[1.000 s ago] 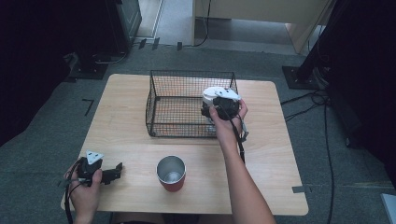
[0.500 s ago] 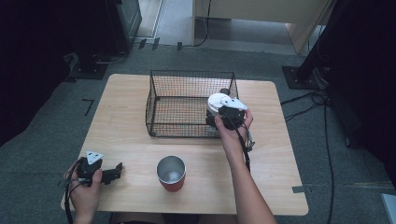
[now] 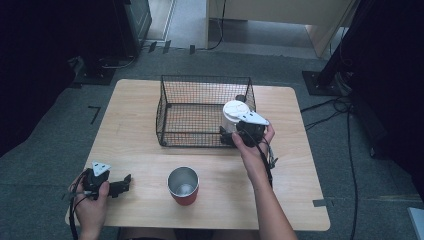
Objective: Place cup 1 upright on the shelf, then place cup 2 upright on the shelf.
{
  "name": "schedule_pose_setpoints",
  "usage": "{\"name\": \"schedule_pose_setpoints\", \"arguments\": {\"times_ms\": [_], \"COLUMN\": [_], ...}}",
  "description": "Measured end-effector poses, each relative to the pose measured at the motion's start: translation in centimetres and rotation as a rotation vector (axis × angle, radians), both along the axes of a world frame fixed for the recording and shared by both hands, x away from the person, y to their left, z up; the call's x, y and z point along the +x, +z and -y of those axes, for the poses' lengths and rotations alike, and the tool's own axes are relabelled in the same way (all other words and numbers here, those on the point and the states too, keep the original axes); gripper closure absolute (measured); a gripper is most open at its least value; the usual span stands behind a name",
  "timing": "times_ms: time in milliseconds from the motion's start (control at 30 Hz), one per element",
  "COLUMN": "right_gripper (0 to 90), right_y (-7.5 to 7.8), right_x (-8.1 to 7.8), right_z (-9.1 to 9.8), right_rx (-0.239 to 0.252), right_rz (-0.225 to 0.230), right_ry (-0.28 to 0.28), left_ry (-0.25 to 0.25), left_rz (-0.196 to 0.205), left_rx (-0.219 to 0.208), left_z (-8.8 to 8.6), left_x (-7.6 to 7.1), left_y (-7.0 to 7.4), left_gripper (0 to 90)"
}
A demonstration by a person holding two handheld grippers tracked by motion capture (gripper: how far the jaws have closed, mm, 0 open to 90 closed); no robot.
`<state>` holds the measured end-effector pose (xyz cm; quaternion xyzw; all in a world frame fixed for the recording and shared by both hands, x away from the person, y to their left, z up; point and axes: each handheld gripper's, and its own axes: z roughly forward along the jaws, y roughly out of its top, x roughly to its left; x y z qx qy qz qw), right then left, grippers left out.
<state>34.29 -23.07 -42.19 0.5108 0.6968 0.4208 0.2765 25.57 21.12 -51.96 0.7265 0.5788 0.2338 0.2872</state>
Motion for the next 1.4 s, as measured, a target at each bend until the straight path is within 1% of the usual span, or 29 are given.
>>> {"name": "schedule_pose_setpoints", "arguments": {"times_ms": [100, 133, 333, 400, 500, 733, 833, 933, 1267, 1400], "right_gripper": [0.0, 0.0, 0.0, 0.0, 0.0, 0.0, 0.0, 0.0, 0.0, 0.0], "right_y": [0.1, 0.2, 0.4, 0.4, 0.4, -0.2, -0.6, -1.0, -2.7, -3.5], "right_x": [-0.8, -1.1, -2.8, -3.3, -4.2, -6.3, -7.2, -8.0, -10.3, -11.2], "right_z": [0.2, 0.2, 0.7, 0.8, 1.1, 1.4, 1.1, 0.7, -1.0, -1.7], "right_rx": [0.002, -0.003, 0.009, 0.005, 0.011, 0.027, 0.034, 0.025, 0.064, 0.063], "right_rz": [0.013, 0.014, 0.02, 0.017, 0.017, 0.005, 0.0, 0.001, -0.017, -0.028], "right_ry": [0.02, 0.017, 0.018, 0.018, 0.019, 0.023, 0.032, 0.044, 0.096, 0.125], "left_ry": [0.0, 0.0, 0.001, 0.001, 0.001, 0.0, 0.0, 0.0, 0.0, 0.0], "left_rz": [0.0, 0.0, 0.001, 0.001, 0.0, 0.001, 0.0, 0.0, -0.001, -0.001], "left_rx": [0.0, -0.001, -0.001, -0.001, -0.001, -0.002, -0.001, -0.001, 0.001, 0.001], "left_z": [0.0, 0.0, 0.0, 0.0, 0.0, 0.0, 0.0, 0.0, 0.0, 0.0], "left_x": [0.0, 0.0, 0.0, 0.0, 0.0, 0.0, 0.0, 0.0, 0.0, 0.0], "left_y": [0.0, 0.0, 0.0, 0.0, 0.0, 0.0, 0.0, 0.0, 0.0, 0.0], "left_gripper": [0.0, 0.0, 0.0, 0.0, 0.0, 0.0, 0.0, 0.0, 0.0, 0.0]}}
